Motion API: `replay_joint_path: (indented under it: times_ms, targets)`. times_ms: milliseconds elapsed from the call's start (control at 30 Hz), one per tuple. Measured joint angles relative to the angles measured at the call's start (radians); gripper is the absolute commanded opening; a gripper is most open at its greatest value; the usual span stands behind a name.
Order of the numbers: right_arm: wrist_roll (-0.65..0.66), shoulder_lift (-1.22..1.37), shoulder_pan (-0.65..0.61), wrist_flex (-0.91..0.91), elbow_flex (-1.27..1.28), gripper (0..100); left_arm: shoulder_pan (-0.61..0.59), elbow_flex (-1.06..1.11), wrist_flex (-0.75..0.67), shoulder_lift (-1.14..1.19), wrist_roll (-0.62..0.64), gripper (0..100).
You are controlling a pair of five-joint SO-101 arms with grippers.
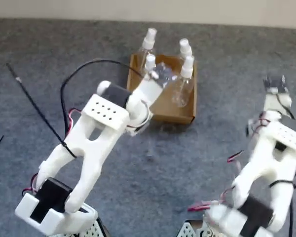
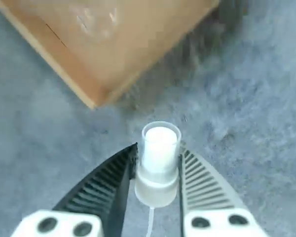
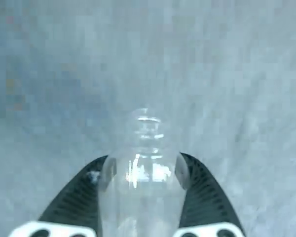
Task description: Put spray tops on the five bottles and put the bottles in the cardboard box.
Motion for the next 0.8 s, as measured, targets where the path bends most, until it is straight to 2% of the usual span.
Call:
replay_joint_path:
  times_ms: [167,300,400,533,667,800]
  targets:
    - [-0.221,-0.295,-0.293,-0.003,0.029,0.3,-0.008,-0.269,0.101,0.000,0.061,0]
    - [-0.347,-0.529,-0.537,-0.109,0.209,0.3,-0.025,-0.470,0.160,-0.008,0.106,0]
    - [-0.410,-0.689,-0.669,-0.206,0.379,0.3,-0.034,-0.545,0.170,-0.069,0.137,0]
    - [-0.477,-0.876,-0.766,-0.296,0.568,0.3,-0.037,-0.548,0.161,-0.207,0.146,0]
    - [-0.520,-1.023,-0.848,-0.388,0.689,0.3,-0.038,-0.440,0.018,-0.388,0.184,0]
    - [-0.525,-1.109,-0.887,-0.434,0.744,0.3,0.009,-0.245,-0.255,-0.546,0.267,1]
